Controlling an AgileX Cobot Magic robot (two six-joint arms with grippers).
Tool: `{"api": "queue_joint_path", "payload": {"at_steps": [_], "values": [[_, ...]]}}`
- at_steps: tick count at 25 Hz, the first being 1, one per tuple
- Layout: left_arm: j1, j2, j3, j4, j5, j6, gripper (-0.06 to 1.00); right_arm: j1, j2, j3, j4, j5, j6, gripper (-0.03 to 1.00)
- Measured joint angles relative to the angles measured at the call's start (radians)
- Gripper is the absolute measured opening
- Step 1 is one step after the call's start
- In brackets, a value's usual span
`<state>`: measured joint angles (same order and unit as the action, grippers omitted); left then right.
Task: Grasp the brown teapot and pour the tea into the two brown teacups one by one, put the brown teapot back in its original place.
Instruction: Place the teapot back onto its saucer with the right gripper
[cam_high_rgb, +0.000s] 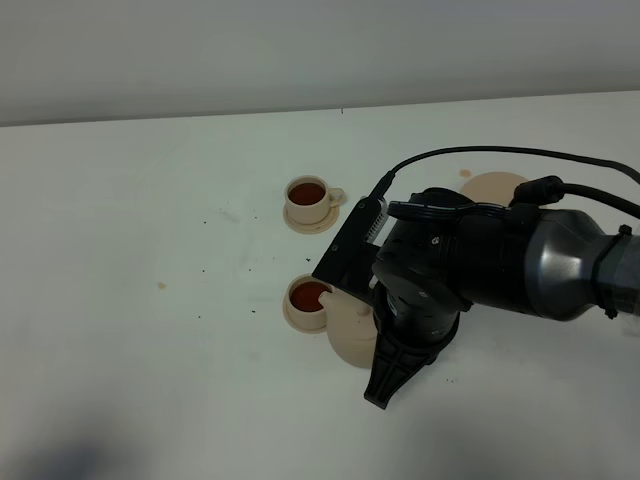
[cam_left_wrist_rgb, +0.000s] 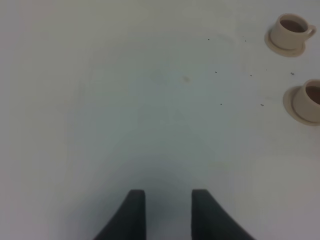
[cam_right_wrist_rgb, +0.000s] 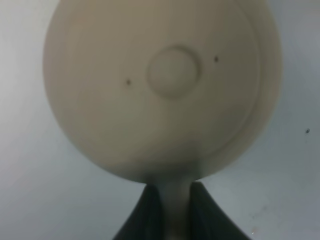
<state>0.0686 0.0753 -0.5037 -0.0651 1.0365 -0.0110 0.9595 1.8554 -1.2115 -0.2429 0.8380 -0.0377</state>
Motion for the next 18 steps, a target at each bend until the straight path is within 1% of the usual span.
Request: {"api": "queue_joint_path", "payload": {"at_steps": [8,12,15,18], "values": [[0.0,0.0,0.0,0.0,0.0,0.0,0.25,0.0,0.0,0.0,-0.002,-0.001,0.0,0.1],[0.0,0.0,0.0,0.0,0.0,0.0,0.25,-0.001,-0.003,0.0,-0.037,0.006,0.007,0.1],[0.0,0.0,0.0,0.0,0.0,0.0,0.25,-0.024,-0.022,0.0,-0.053,0.006,0.012,0.1],[0.0,0.0,0.0,0.0,0.0,0.0,0.25,-0.081,-0.052,0.0,-0.06,-0.001,0.014,0.1]]}}
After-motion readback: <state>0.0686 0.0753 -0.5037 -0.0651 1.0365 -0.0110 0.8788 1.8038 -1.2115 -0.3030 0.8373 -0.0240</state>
